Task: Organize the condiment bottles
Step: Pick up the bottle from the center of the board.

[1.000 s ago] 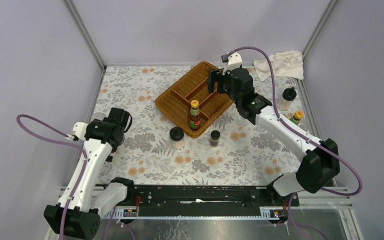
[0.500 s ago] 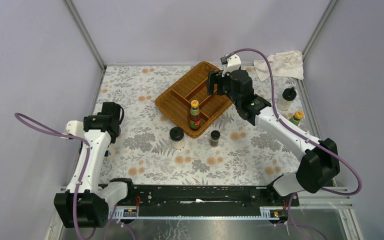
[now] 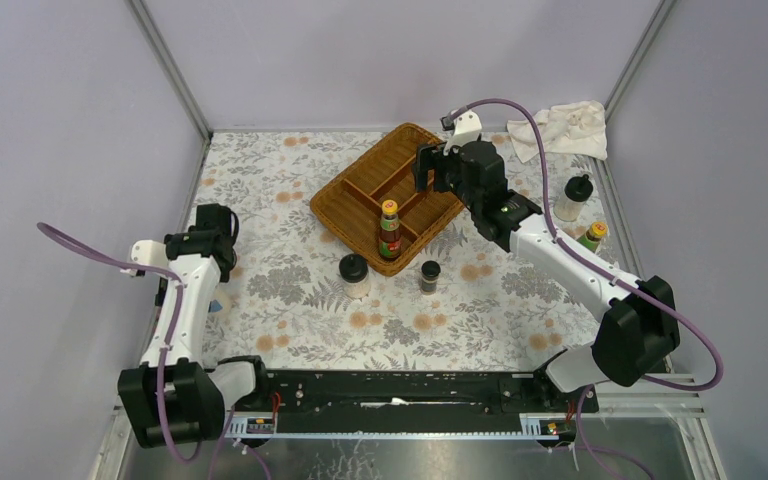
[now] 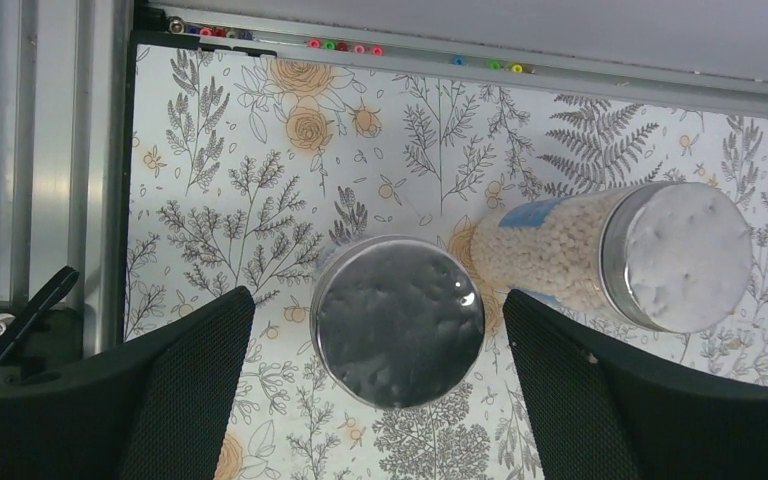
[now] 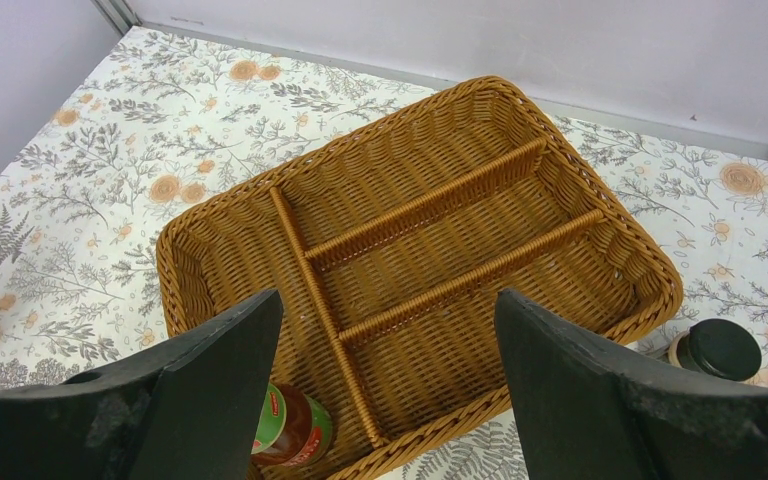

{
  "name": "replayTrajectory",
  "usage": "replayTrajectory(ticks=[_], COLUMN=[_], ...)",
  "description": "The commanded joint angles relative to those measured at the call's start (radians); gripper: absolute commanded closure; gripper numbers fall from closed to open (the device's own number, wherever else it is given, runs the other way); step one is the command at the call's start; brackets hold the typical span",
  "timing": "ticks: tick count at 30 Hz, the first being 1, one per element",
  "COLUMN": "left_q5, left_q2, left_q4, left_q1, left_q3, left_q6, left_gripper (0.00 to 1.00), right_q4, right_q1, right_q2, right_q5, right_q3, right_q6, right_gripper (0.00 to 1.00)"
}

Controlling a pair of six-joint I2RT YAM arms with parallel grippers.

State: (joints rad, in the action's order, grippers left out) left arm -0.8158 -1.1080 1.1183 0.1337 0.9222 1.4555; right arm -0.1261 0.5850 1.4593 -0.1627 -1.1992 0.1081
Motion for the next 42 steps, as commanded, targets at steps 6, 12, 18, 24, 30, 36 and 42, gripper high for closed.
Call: replayTrajectory(ticks=[6, 12, 18, 24, 30, 36, 42], left_q5=[-0.022, -0.016, -0.005, 0.001, 0.006, 0.002, 0.001], left_q2=[-0.032, -0.046, -0.055, -0.064, -0.067, -0.070, -0.064], left_q4=[-0.110, -0.141, -0.173, -0.195, -0.208, -0.207, -0.206], left_q1=[0.030, 0.038, 0.050, 0.053, 0.054, 0.055, 0.056], left_q3=[-0.034, -0.053, -0.078, -0.088, -0.097, -0.094, -0.093], left_q6=[-0.054, -0.069, -0.082, -0.087, -0.087, -0.087, -0.091], left_gripper=[0.01, 0.01, 0.01, 0.04, 0.19, 0.45, 0.74], right_q4=[-0.049, -0.051, -0.051, -0.050, -0.050, -0.053, -0.054], right_q1=[-0.009, -0.010, -0.010, -0.011, -0.011, -0.012, -0.011], right_q2=[-0.018, -0.008, -0.002, 0.006, 0.007, 0.008, 0.012], right_q5=[0.021, 0.024, 0.024, 0.026, 0.030, 0.033, 0.044], right_q3=[-0.003, -0.005, -0.007, -0.010, -0.011, -0.010, -0.010], right_q6=[-0.012, -0.012, -0.013, -0.014, -0.014, -0.012, -0.009], right_gripper=[0.14, 0.14, 0.14, 0.16, 0.22, 0.27, 0.29])
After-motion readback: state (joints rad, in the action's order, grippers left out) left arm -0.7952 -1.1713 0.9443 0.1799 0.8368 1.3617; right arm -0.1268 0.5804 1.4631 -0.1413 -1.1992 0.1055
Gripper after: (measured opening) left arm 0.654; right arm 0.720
